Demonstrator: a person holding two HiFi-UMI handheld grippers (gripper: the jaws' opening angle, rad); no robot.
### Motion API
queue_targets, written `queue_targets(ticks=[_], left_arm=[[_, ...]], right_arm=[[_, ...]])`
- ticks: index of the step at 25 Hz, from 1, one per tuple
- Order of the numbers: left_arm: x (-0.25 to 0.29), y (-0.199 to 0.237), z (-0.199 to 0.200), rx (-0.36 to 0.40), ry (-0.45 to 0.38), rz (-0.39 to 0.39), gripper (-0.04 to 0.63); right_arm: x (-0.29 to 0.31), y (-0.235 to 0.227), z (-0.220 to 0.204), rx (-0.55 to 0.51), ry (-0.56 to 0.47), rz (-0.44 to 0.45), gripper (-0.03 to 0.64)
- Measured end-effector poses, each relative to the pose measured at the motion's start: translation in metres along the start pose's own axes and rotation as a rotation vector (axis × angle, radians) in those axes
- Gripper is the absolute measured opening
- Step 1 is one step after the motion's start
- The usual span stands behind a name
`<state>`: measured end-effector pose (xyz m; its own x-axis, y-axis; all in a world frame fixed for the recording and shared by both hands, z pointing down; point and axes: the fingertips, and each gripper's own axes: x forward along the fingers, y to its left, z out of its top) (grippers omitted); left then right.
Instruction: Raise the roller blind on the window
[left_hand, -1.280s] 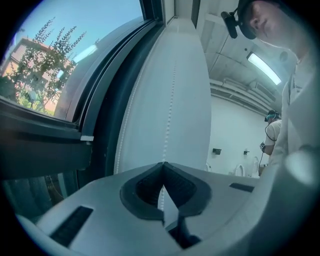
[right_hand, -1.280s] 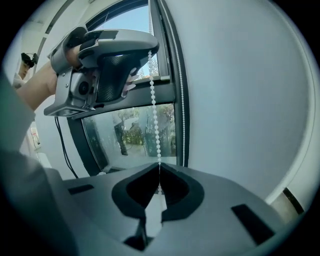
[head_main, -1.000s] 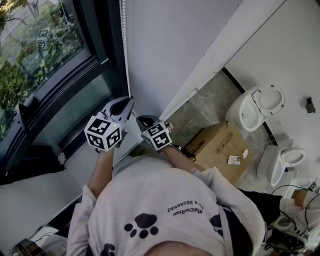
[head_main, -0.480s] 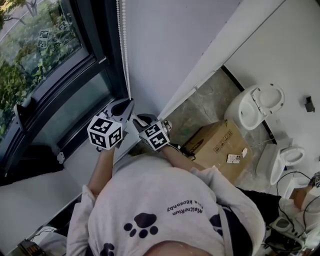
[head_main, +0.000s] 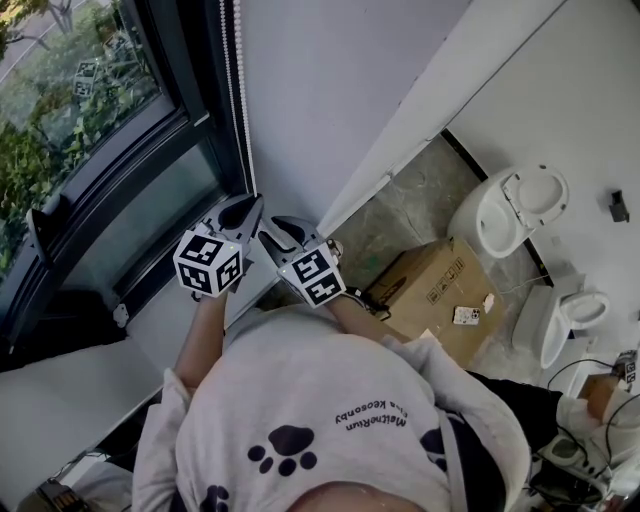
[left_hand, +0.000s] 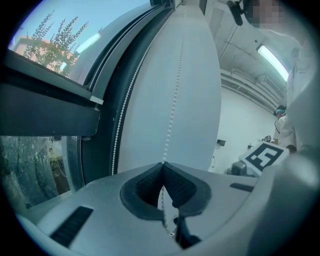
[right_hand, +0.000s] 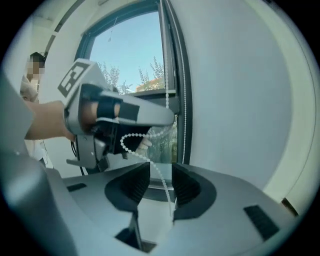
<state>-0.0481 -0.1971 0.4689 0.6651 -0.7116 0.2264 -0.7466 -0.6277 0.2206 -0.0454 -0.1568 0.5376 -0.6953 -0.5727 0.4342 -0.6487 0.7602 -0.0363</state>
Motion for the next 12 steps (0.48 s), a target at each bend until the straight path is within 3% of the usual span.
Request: queue_targets(ticks=[7,12], left_arm=[[-0.005,0.014,-0.001,0.032,-0.015,0.064,0.008],[-0.006,0.019,0.001,0.038,-0.019,0.091,0.008]], right_arm=[[-0.034,0.008,0.042,-0.018,-0.1,0.013,0.132],[-0.056,0.016,0.066,-0.047,-0.145,0.037,0.178]])
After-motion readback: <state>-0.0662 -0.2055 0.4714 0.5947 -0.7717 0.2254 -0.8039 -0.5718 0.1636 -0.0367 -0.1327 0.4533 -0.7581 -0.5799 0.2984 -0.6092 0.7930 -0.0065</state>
